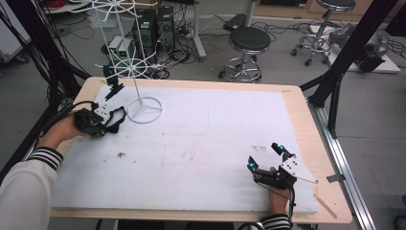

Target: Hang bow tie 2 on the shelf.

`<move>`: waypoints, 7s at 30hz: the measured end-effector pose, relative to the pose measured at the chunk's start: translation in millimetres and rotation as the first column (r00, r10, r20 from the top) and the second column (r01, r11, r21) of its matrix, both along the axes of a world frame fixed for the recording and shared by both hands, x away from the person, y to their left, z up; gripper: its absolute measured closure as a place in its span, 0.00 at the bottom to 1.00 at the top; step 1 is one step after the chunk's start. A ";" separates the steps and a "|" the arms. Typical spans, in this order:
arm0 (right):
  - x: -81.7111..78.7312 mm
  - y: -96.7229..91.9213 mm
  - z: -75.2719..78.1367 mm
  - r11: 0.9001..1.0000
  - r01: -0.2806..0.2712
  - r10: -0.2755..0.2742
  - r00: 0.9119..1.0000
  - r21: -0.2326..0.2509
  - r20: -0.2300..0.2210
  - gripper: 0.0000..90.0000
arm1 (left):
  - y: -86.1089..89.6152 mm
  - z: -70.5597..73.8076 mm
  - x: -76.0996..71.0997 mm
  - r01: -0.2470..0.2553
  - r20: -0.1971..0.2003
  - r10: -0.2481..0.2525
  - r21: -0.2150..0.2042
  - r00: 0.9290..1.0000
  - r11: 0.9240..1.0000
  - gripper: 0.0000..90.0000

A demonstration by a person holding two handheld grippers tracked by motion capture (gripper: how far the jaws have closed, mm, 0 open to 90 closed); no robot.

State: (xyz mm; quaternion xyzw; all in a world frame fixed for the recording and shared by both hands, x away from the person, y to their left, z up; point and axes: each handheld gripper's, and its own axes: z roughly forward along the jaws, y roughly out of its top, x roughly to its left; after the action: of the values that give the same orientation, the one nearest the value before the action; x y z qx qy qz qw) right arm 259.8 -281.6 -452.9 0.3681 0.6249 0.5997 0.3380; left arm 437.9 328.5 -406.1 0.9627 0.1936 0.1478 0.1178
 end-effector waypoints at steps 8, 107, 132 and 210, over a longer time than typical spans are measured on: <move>-0.2 0.2 -0.1 1.000 0.000 0.000 1.000 0.001 0.001 0.01 | 0.4 0.3 -3.1 0.002 0.006 -0.001 -0.019 1.000 1.000 0.85; -0.9 0.3 -0.2 1.000 0.000 0.000 1.000 0.002 0.007 0.01 | 1.9 89.9 -112.6 -0.202 0.133 0.547 -0.837 0.826 0.509 0.85; -0.2 0.2 -0.3 1.000 0.000 0.000 1.000 0.002 0.013 0.01 | 12.6 109.7 -101.8 -0.230 0.162 0.631 -0.839 0.759 0.493 0.85; -0.4 -0.4 -0.2 1.000 -0.002 0.002 1.000 0.006 0.005 0.01 | -33.2 89.3 -70.2 -0.185 0.139 0.500 -0.818 0.855 0.544 0.11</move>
State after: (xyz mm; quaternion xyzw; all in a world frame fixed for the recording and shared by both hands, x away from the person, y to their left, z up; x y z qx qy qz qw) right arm 259.4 -282.0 -453.1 0.3668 0.6227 0.6030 0.3378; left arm 367.7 295.4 -316.8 0.7112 0.4011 0.2413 0.5245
